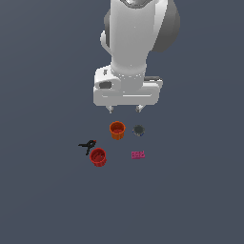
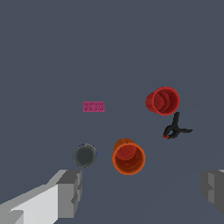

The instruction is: Pick up a designated object from a clutter of objects.

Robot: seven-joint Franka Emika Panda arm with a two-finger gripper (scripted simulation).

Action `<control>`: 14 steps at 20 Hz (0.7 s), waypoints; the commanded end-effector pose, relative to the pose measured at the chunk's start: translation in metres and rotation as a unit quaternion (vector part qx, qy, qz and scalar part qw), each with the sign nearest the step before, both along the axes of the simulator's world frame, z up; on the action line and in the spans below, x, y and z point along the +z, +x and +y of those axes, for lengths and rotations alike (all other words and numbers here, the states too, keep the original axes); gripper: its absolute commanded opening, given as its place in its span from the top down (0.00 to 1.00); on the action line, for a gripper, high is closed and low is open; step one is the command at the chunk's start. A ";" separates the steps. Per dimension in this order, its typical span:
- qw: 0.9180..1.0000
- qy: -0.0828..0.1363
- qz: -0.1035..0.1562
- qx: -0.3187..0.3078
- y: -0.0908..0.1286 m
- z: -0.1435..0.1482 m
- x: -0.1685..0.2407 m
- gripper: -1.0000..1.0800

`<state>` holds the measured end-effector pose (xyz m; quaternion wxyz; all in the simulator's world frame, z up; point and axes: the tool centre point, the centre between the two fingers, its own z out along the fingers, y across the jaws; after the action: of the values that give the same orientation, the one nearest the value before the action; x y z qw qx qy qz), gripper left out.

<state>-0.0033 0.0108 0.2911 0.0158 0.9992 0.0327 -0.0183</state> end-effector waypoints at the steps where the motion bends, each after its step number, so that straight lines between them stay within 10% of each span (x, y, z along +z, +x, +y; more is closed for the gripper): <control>1: 1.000 0.000 0.000 0.000 0.000 0.000 0.000 0.04; 14: 1.000 0.004 -0.003 0.016 0.005 0.005 0.008 0.04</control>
<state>0.0011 0.0162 0.2997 0.0124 0.9986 0.0488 -0.0149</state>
